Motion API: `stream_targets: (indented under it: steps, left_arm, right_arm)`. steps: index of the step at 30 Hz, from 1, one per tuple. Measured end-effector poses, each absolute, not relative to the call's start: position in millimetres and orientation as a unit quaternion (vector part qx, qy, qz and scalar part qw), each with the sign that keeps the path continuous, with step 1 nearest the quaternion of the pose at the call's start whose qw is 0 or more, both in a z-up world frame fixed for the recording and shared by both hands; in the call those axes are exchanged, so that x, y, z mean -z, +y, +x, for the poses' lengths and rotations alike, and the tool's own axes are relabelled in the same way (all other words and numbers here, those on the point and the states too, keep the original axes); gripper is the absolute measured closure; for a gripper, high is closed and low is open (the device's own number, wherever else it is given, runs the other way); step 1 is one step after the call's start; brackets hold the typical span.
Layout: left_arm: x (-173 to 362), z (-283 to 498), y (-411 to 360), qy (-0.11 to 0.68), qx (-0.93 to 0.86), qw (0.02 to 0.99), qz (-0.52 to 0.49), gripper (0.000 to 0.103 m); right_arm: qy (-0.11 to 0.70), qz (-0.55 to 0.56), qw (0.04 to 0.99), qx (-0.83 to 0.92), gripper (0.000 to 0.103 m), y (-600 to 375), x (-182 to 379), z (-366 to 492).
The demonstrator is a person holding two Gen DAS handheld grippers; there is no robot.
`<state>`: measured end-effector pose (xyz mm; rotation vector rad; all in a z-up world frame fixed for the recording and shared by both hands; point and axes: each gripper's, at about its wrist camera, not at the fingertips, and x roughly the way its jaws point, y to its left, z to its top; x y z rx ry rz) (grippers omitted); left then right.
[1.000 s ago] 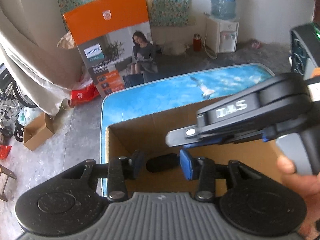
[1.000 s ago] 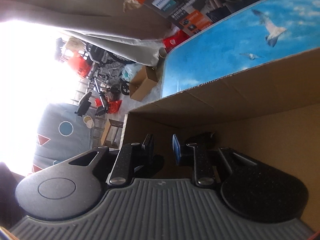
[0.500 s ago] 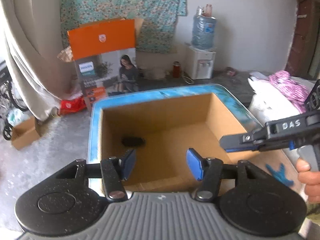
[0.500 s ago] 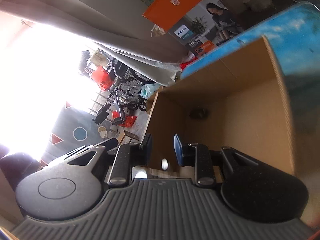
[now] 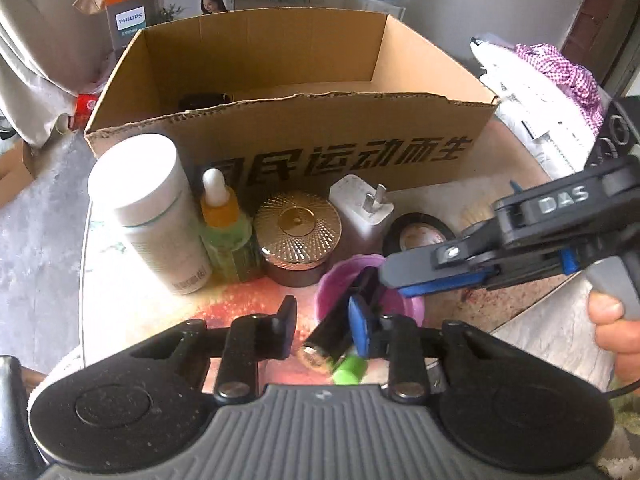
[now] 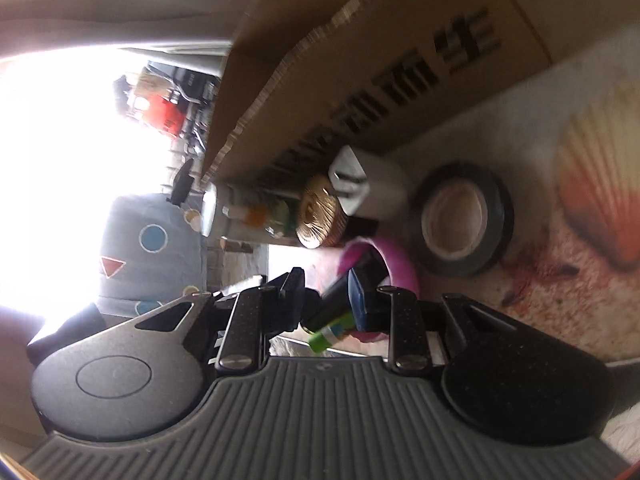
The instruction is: Organize rigid objects
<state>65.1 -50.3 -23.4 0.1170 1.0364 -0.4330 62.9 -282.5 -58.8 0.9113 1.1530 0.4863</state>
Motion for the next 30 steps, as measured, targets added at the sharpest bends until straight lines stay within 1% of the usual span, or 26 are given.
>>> stream_targets:
  steps: [2, 7, 14, 19, 22, 26, 30]
  left_arm:
    - [25.5, 65.7, -49.7, 0.491, 0.211, 0.844, 0.053, 0.078]
    - [30.7, 60.8, -53.5, 0.496, 0.229, 0.836, 0.049, 0.081]
    - [34.3, 56.5, -60.2, 0.495, 0.24, 0.834, 0.049, 0.081]
    - [35.5, 62.6, -62.5, 0.5, 0.244, 0.83, 0.043, 0.079]
    - [36.6, 67.2, -64.1, 0.507, 0.244, 0.826, 0.04, 0.077]
    - [39.0, 72.7, -69.5, 0.511, 0.238, 0.825, 0.043, 0.075]
    - [37.9, 73.8, -71.4, 0.505, 0.239, 0.828, 0.043, 0.077]
  right_arm:
    - [0.533, 0.4, 0.714, -0.215, 0.079, -275.8, 61.3, 67.1]
    - [0.562, 0.375, 0.71, -0.199, 0.079, -261.6, 63.3, 80.1]
    - [0.591, 0.338, 0.71, -0.179, 0.079, -250.4, 58.8, 98.8]
    - [0.603, 0.33, 0.706, -0.172, 0.078, -242.8, 63.7, 107.0]
    - [0.602, 0.33, 0.707, -0.171, 0.078, -240.7, 64.5, 109.9]
    - [0.592, 0.343, 0.709, -0.173, 0.081, -242.0, 66.4, 106.9]
    - [0.576, 0.355, 0.716, -0.172, 0.082, -248.0, 67.2, 99.8]
